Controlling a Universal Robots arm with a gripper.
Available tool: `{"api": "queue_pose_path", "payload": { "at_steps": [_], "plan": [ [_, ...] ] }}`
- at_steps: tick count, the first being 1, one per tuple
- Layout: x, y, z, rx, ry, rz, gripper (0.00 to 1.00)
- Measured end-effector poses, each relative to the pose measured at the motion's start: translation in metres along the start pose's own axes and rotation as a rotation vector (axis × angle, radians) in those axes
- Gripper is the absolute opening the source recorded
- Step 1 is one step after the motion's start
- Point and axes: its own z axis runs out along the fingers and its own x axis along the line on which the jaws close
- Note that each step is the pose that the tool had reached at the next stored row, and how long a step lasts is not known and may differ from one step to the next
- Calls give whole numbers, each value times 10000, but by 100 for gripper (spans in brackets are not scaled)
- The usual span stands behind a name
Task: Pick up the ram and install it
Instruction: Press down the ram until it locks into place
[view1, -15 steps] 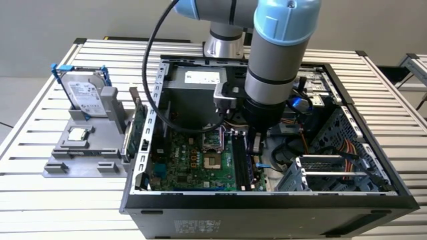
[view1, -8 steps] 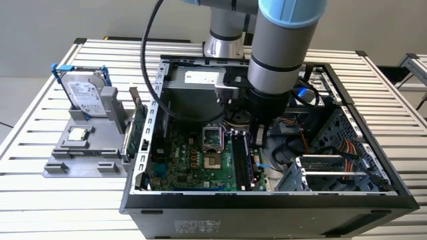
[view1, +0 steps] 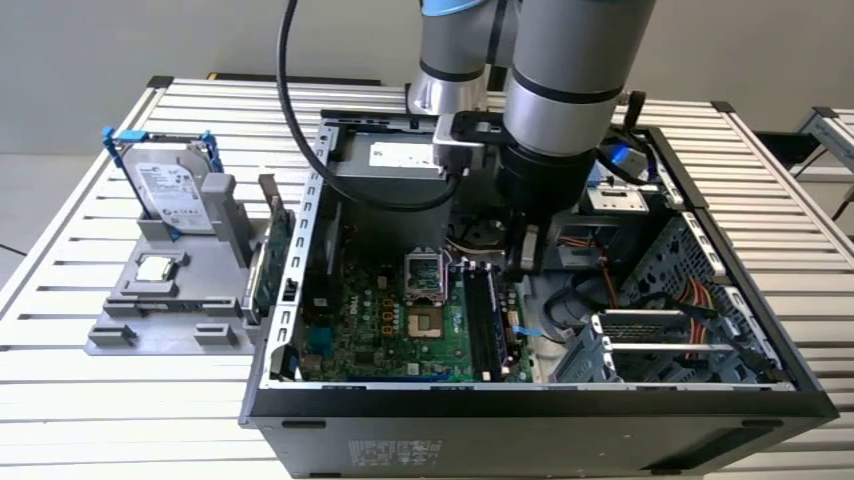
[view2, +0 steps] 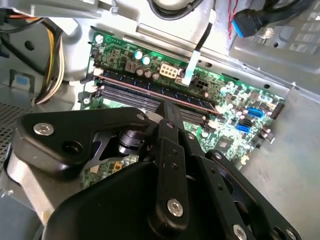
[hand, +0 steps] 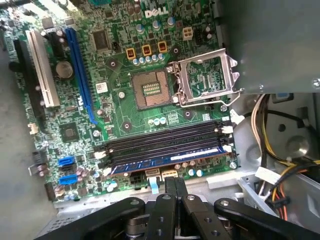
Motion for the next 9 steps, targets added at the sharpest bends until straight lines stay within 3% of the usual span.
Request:
{"api": "queue_pose_path", "payload": {
  "at_steps": [9],
  "plan": [
    [0, -1, -10, -1, -1, 0, 0]
  ]
}}
